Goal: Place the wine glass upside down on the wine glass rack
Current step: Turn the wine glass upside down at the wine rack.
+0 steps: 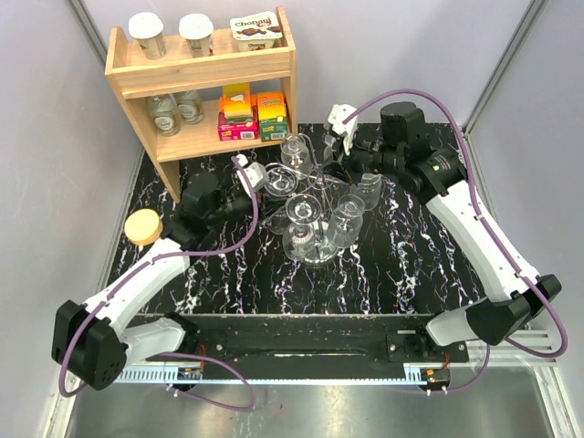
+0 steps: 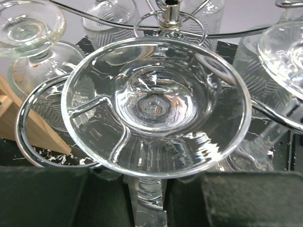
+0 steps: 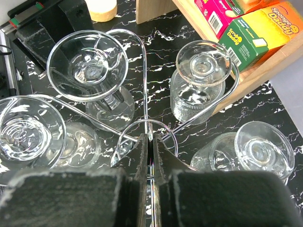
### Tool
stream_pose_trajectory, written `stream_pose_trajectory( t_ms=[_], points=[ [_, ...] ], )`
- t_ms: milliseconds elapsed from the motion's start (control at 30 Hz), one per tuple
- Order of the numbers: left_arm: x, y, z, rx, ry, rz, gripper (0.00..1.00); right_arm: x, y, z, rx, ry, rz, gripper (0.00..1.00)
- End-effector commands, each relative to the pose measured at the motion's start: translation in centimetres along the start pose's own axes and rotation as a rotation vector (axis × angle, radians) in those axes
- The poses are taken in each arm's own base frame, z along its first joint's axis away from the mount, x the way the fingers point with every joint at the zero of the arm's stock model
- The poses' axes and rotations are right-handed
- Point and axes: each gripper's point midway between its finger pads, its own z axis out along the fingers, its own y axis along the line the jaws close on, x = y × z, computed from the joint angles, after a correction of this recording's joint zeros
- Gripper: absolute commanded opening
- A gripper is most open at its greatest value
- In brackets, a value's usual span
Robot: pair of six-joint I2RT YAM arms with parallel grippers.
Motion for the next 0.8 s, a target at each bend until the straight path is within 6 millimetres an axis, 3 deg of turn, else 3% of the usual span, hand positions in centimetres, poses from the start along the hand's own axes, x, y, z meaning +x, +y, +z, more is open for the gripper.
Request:
stream_pose_trajectory(
  t_ms=[0, 233, 500, 767],
  points=[
    [-4.2, 1.1, 0.8, -0.048, -0.153, 0.112, 0.00, -2.5, 2.1, -1.1, -0.064, -0.083, -0.006, 0.00],
    [-3.7, 3.0, 1.5, -0.162, -0.170, 0.092, 0.00, -2.1, 2.4, -1.0, -0.078, -0.081, 0.007, 0.00],
    [-5.0, 4.6, 1.8, -0.273, -0.132, 0.057, 0.00, -2.1, 2.8, -0.8, -0.093, -0.091, 0.026, 0.00],
    [-6.0, 4.6, 2.2, -0.258, -0.169, 0.044, 0.00, -1.6, 3.0, -0.6, -0.098, -0.085, 0.029, 0.00]
  ],
)
